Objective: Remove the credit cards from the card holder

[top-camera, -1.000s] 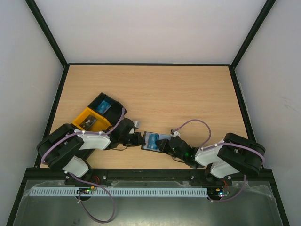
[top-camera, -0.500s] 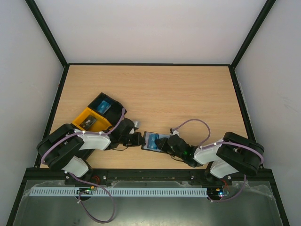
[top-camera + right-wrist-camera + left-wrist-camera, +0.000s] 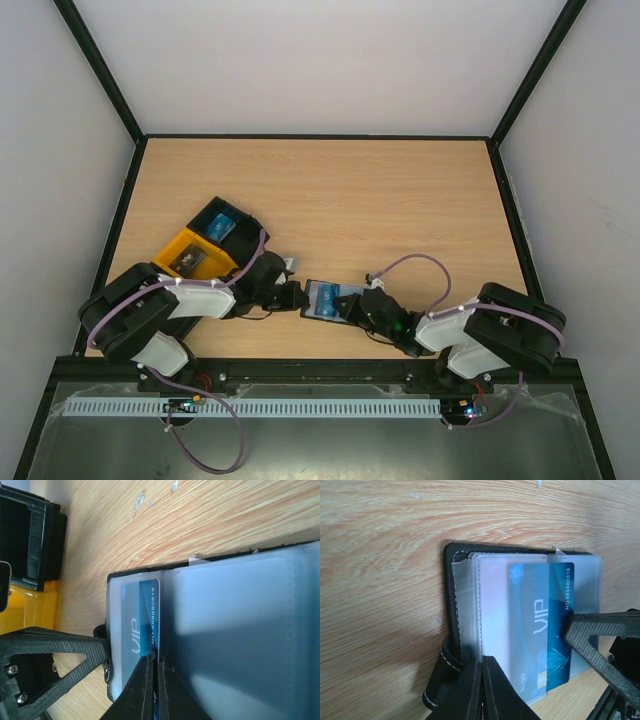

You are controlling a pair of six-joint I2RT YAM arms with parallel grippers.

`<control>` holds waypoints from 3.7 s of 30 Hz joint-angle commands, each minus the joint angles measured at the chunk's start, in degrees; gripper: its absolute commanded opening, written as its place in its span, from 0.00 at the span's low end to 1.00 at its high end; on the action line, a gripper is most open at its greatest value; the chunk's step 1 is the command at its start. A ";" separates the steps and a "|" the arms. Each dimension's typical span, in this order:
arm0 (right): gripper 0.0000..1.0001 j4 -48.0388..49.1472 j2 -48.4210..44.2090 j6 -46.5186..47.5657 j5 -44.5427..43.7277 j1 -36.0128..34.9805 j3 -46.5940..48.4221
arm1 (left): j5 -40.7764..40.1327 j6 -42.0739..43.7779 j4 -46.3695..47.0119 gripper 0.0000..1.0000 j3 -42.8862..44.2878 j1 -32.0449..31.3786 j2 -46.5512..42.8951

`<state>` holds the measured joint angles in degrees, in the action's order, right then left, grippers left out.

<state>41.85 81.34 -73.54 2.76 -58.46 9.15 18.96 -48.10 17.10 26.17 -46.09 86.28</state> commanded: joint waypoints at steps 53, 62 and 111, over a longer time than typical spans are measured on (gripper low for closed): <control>0.02 2.10 -33.10 -10.00 -10.60 0.27 -2.56 | 1.92 -26.39 13.81 0.65 -3.24 -1.33 -22.97; 0.02 4.80 -31.41 -11.06 -9.20 0.27 -1.89 | 3.32 -28.15 20.39 0.49 -4.64 -1.89 -19.61; 0.53 -24.29 -38.32 22.28 23.62 0.07 9.79 | 36.57 10.18 -17.90 0.03 0.04 5.41 -38.31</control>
<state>10.52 40.77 -51.37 18.61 -58.46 18.57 52.58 -38.96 -0.80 25.17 -40.84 48.62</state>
